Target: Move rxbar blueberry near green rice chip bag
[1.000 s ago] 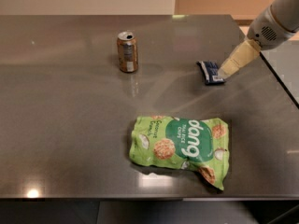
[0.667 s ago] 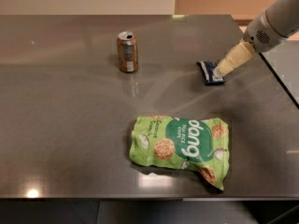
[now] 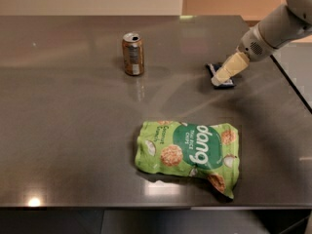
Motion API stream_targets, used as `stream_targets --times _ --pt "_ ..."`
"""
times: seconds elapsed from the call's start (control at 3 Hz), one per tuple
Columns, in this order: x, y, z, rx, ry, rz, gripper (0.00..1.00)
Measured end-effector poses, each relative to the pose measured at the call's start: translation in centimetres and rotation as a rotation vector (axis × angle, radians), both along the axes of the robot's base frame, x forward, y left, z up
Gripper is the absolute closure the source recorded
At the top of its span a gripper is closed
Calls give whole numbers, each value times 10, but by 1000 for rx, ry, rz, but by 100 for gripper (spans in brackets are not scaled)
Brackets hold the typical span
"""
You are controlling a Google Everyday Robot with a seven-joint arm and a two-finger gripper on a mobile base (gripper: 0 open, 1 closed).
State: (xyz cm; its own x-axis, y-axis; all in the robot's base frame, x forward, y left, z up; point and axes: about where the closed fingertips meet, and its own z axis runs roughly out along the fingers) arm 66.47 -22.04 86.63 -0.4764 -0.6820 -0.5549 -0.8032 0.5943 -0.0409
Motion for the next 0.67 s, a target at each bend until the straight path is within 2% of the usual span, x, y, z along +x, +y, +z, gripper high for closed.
stream_targets --times 0.67 --pt "8 1 -18 -15 2 3 0"
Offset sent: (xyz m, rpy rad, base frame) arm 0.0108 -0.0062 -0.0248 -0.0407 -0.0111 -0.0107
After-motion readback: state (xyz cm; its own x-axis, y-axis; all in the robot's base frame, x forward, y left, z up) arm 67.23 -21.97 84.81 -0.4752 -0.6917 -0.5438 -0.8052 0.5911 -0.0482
